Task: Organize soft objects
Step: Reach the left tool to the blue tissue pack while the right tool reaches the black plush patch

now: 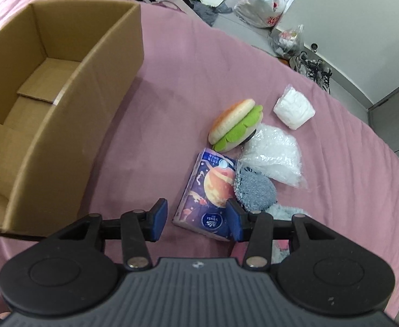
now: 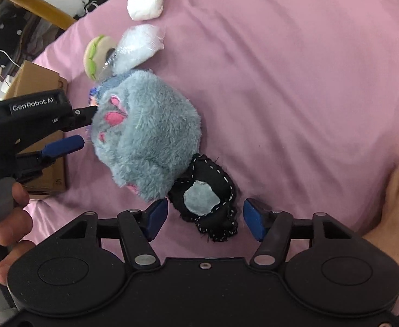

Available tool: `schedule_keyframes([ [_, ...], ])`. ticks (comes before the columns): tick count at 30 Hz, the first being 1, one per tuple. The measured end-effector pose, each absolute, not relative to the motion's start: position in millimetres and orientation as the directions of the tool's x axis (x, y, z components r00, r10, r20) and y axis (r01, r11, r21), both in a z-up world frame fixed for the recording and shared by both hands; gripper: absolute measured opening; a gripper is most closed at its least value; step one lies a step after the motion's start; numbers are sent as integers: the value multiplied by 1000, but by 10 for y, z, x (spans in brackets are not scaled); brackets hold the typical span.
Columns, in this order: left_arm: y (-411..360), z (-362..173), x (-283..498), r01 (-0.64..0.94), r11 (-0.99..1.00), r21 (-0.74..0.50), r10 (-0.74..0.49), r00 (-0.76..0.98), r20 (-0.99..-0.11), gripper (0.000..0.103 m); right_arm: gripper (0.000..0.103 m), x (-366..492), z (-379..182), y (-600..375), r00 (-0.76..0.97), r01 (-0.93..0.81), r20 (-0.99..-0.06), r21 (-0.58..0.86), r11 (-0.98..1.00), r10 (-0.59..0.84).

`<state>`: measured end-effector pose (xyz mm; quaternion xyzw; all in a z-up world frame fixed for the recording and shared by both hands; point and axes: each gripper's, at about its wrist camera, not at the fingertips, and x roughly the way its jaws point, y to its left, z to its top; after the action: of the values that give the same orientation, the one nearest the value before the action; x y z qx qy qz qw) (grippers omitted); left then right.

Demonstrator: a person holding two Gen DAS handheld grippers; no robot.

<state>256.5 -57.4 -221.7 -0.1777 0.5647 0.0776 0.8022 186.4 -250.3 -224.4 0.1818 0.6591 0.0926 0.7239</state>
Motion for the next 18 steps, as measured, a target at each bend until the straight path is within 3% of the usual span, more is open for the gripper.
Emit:
schedule_keyframes([
  [2,-577,-2277,2588,-322,923,-211,-94,343,-935,46,57,1881,-2265,-2487,115,101,-926,372,923,360],
  [3,-579,-2302,2592,-320,922,-216,-100,342,-934,46,53,1894,-2268,-2478,117,99,-927,367,925,355],
  [4,-582,-2321,2598,-318,922,-219,-104,342,-934,46,42,1894,-2269,-2483,122,98,-927,368,925,356],
  [7,-597,-2342,2598,-308,922,-234,-118,353,-928,46,33,1880,-2276,-2526,131,115,-922,378,919,363],
  [18,-557,-2208,2417,-316,904,-287,-140,414,-899,23,28,1793,-2129,-2735,222,178,-929,339,924,298],
])
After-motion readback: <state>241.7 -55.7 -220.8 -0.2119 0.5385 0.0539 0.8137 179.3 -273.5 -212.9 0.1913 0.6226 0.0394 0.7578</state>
